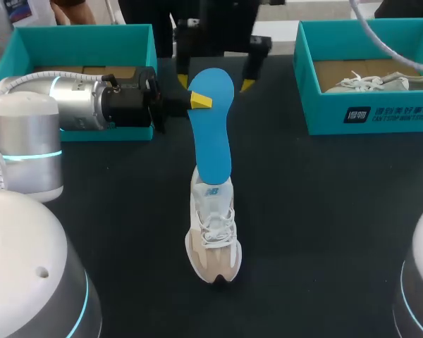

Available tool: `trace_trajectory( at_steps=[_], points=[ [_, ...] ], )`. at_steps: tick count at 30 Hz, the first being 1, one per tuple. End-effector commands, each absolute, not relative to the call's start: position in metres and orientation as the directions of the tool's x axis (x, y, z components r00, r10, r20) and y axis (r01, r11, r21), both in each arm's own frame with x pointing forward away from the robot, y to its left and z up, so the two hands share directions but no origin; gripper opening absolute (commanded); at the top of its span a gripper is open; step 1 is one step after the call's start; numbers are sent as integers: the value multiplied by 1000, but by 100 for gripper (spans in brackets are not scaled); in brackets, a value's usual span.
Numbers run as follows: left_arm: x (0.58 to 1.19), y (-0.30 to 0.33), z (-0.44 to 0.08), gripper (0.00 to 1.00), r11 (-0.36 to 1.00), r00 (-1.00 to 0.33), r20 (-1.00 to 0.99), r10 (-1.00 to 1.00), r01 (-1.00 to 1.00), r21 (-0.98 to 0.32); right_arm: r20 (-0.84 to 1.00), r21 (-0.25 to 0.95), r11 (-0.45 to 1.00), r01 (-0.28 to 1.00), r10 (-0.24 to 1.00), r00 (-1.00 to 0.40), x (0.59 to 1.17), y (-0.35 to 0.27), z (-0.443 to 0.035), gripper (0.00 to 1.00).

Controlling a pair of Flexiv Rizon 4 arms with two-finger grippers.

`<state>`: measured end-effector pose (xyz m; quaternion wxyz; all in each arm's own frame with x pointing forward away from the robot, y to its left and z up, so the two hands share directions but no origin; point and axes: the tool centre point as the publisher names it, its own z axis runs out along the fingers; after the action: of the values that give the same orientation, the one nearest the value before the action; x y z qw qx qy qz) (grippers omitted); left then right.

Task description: Take the shoe out of the shoebox, open the shoe tongue, remove and reinsert the insole, then place the shoe into the shoebox

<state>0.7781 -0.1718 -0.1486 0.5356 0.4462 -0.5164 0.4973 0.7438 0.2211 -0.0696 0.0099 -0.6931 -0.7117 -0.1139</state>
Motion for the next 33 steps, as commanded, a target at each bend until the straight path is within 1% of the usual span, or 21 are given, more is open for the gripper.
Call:
trace_trajectory(
  at_steps=[1,7,11,18,19,25,33],
  points=[
    [777,-172,-148,0,106,-28,997,69,-994,-35,442,132,24,991,893,-81,747,177,-80,100],
    [777,-172,-148,0,106,-28,997,69,-994,-35,562,115,13,993,823,-76,747,162,-84,100],
    [777,-172,-148,0,106,-28,997,69,-994,-35,641,112,-26,993,766,-52,746,152,-87,100],
    [777,-172,-148,0,106,-28,997,69,-994,-35,771,95,-81,992,637,-22,743,136,-94,100],
    [777,-172,-148,0,106,-28,997,69,-994,-35,805,93,-89,992,593,-22,742,135,-96,100],
    [777,-172,-148,0,106,-28,997,69,-994,-35,866,83,-116,990,500,-14,741,128,-102,100],
    [777,-172,-148,0,106,-28,997,69,-994,-35,912,82,-147,986,410,-14,745,119,-108,100]
  ],
)
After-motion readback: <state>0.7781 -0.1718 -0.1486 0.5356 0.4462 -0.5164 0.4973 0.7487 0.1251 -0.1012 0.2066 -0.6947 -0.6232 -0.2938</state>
